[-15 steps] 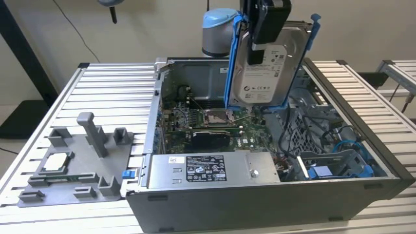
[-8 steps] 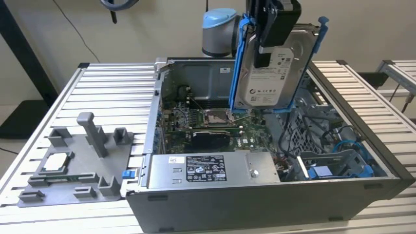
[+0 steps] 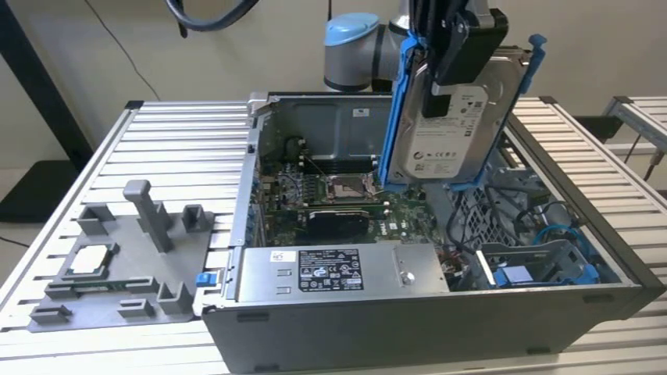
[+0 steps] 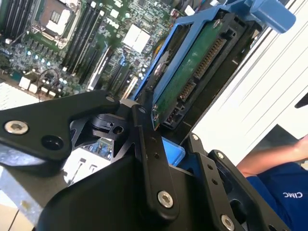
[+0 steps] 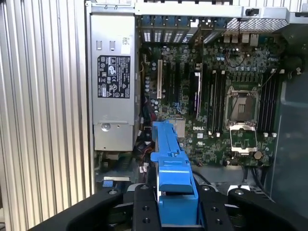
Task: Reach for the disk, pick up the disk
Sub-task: 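Pick up the disk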
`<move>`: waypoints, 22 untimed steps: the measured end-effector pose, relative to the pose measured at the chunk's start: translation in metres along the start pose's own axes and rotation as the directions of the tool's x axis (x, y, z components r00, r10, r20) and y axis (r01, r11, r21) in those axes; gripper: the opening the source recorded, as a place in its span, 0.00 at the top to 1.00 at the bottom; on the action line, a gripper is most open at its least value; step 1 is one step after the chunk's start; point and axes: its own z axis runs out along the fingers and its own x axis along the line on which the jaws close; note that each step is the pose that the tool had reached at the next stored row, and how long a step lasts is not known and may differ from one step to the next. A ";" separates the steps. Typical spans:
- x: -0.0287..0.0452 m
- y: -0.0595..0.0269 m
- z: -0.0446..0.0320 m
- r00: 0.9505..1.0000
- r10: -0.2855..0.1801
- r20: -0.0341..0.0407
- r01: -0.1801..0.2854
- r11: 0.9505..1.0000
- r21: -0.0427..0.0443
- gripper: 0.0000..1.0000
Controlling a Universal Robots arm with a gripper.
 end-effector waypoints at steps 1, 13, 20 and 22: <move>0.0017 -0.0009 0.0003 1.000 0.000 0.000 0.000 1.000 0.000 1.00; 0.0184 -0.0114 0.0034 1.000 0.000 0.000 0.000 1.000 0.000 1.00; 0.0255 -0.0182 0.0053 1.000 0.000 -0.001 0.000 1.000 0.000 1.00; 0.0282 -0.0206 0.0060 1.000 0.000 -0.001 0.000 1.000 0.000 1.00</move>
